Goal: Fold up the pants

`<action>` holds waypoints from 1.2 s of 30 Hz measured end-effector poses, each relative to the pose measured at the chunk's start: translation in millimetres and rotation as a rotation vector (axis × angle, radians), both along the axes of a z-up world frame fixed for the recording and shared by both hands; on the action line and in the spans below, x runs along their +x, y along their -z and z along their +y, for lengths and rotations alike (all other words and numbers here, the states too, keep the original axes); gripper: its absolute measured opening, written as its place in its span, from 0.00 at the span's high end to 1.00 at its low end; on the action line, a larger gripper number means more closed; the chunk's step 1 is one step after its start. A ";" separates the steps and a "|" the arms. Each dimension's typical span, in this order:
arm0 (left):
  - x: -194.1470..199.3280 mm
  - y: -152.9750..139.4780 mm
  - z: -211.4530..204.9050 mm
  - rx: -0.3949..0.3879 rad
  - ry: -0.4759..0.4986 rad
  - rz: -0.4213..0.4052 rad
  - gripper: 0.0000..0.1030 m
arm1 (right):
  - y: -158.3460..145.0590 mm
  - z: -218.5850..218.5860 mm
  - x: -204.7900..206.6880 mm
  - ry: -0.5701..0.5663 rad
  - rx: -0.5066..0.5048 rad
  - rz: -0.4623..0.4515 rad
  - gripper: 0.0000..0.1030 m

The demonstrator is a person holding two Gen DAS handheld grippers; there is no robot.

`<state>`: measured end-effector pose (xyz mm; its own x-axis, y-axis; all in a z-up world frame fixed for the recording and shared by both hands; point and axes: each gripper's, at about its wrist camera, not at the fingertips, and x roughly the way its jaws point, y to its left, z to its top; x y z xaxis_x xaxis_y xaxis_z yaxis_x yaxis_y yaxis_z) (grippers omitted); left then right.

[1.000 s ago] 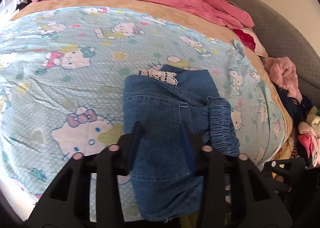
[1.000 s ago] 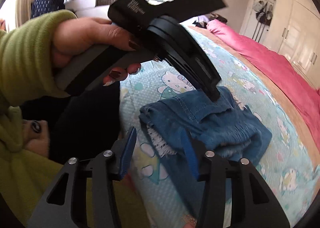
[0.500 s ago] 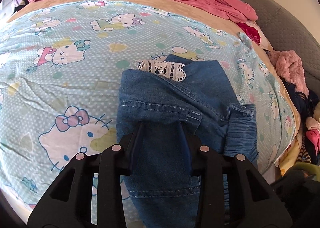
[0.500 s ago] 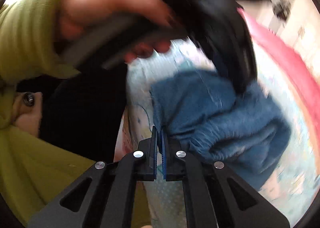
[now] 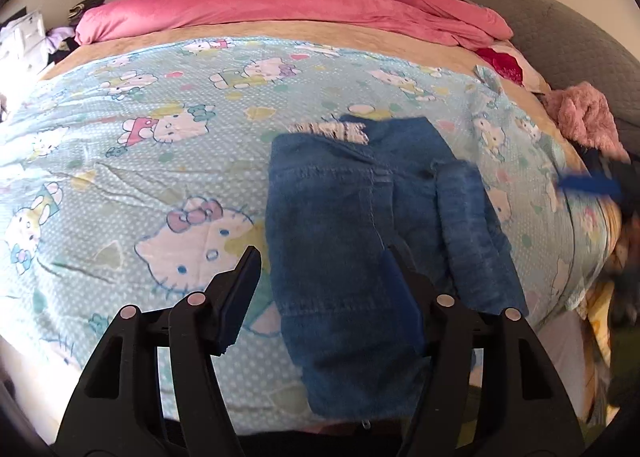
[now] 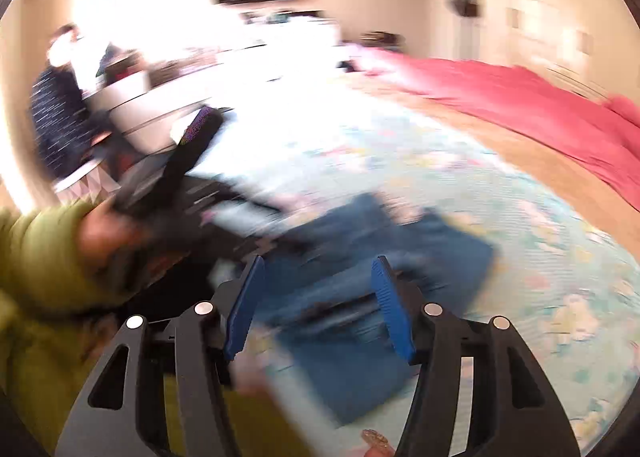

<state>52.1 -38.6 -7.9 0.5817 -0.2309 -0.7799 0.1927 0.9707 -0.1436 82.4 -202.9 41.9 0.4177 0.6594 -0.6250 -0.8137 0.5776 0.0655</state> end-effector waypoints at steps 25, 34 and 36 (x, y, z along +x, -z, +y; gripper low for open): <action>-27.6 18.0 -12.4 0.019 0.010 0.039 0.29 | 48.2 19.7 94.0 0.258 -0.180 0.109 0.47; -34.4 -7.3 -25.8 0.049 0.040 -0.028 0.10 | -3.5 -24.2 50.5 0.297 -0.031 0.026 0.22; -36.1 -12.1 -31.4 0.065 0.038 -0.044 0.09 | -13.1 -30.3 41.4 0.294 -0.005 0.010 0.22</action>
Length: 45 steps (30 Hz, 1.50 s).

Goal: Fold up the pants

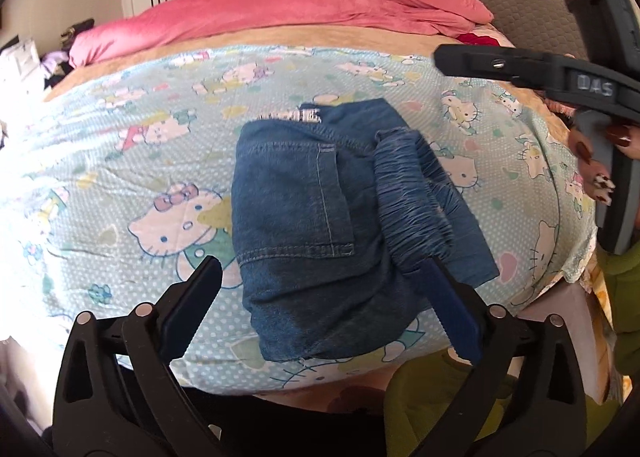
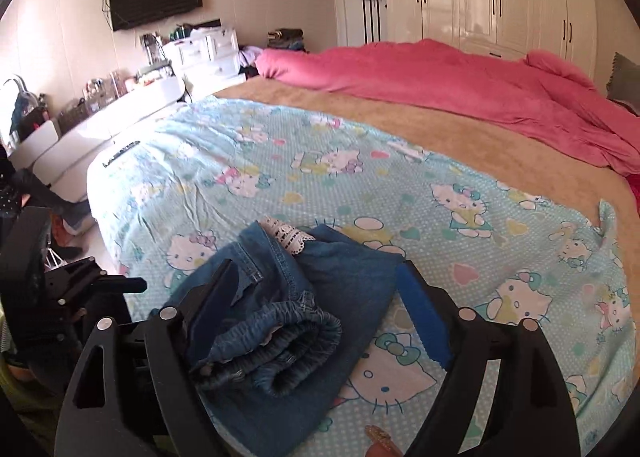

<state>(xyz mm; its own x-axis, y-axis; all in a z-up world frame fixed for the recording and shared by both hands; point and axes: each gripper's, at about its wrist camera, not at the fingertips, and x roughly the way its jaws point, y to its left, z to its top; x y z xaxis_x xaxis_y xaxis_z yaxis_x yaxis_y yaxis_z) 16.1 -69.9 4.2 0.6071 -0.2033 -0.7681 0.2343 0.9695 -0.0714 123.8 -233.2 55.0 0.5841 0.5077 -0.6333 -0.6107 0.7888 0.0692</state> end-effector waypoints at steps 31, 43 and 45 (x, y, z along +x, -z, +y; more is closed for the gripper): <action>-13.3 -42.6 49.4 -0.015 -0.202 -0.137 0.09 | -16.1 -45.7 -43.0 0.119 0.077 -0.033 0.07; 26.3 -4.5 63.8 -0.131 -0.232 -0.011 0.09 | 61.4 -47.0 -10.7 0.177 0.043 0.229 0.16; 36.8 6.0 62.7 -0.158 -0.223 0.021 0.09 | 73.8 -43.7 -4.7 0.177 0.048 0.282 0.25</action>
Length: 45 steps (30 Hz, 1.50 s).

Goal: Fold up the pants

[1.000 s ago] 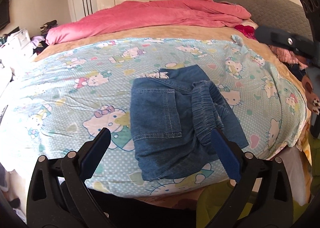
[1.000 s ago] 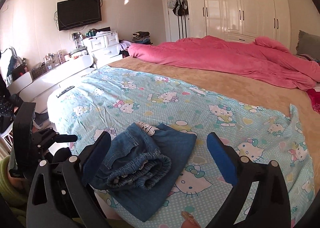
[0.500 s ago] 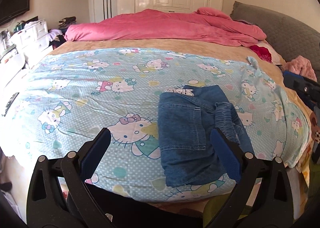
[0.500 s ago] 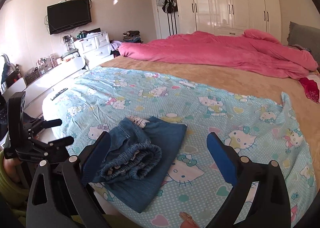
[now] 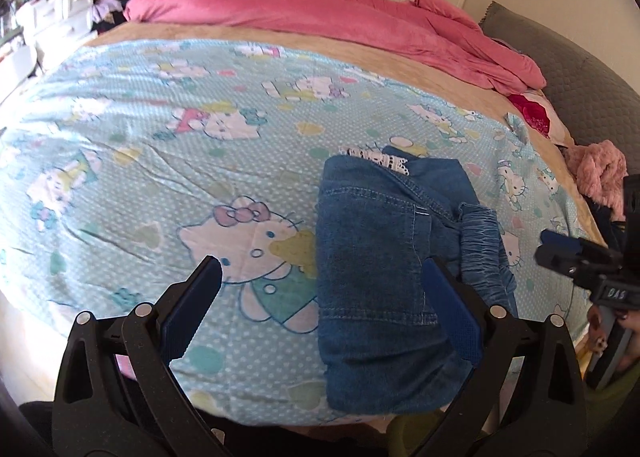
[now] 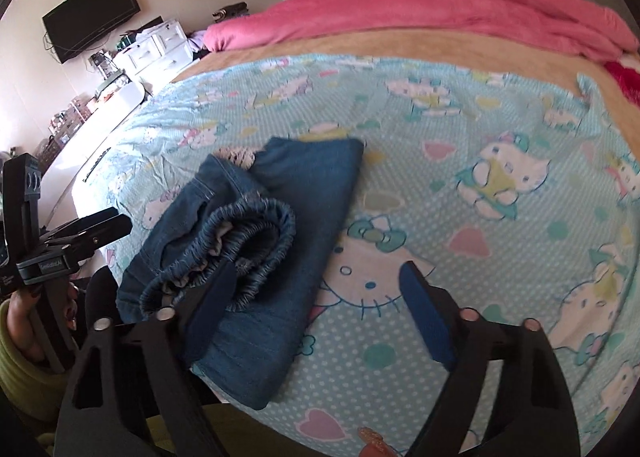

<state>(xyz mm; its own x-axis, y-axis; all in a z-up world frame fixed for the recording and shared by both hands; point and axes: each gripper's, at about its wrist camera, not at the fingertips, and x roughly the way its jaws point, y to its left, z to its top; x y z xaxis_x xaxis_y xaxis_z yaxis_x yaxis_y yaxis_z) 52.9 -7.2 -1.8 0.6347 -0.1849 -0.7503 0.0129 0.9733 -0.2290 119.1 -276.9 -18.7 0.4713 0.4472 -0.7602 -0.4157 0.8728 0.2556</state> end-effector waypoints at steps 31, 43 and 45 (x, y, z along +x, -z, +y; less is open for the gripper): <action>34.1 25.1 -48.2 -0.023 0.186 0.041 0.68 | 17.1 49.2 6.0 -0.131 -0.012 -0.050 0.86; 31.7 3.7 -52.1 -0.019 0.199 -0.001 0.73 | -7.2 55.6 2.5 -0.162 -0.007 -0.120 0.87; 32.1 2.5 -52.7 -0.021 0.199 -0.003 0.73 | -10.7 57.1 3.0 -0.165 -0.007 -0.129 0.87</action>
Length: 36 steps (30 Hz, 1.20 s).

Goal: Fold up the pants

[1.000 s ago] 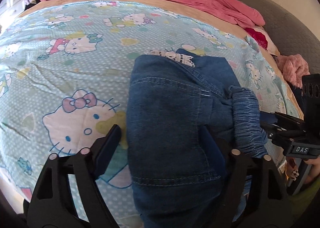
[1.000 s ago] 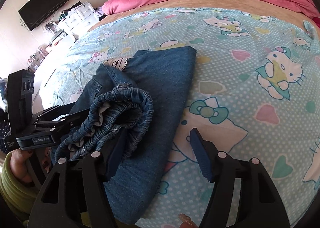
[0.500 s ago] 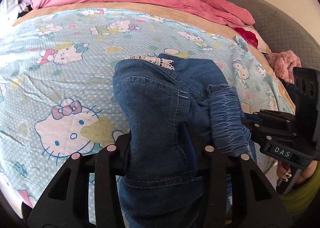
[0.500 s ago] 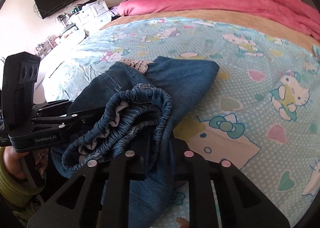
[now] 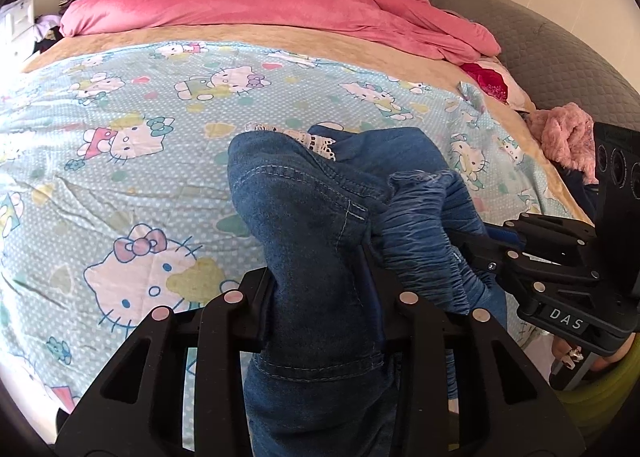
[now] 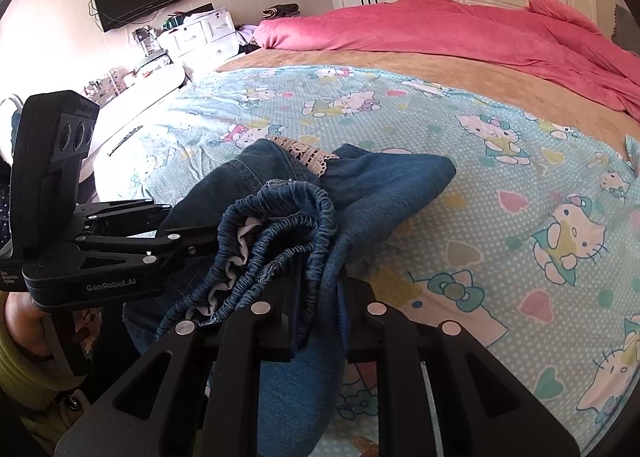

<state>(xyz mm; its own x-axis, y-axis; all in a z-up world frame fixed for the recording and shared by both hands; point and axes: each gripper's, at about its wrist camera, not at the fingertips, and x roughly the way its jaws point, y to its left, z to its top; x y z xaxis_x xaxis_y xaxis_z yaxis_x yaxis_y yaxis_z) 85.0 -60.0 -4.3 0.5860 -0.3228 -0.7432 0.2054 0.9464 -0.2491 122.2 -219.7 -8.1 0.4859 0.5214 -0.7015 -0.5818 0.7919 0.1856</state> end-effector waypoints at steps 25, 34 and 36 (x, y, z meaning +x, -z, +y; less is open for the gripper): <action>34.8 -20.3 15.9 -0.024 -0.059 -0.052 0.73 | -24.4 23.2 43.2 -0.002 -0.013 -0.083 0.87; 46.5 -26.5 15.0 -0.022 -0.067 -0.068 0.73 | -25.8 25.8 58.3 0.015 -0.020 -0.090 0.87; 49.3 -26.6 15.5 -0.021 -0.070 -0.070 0.73 | -25.2 26.4 61.8 0.020 -0.021 -0.091 0.87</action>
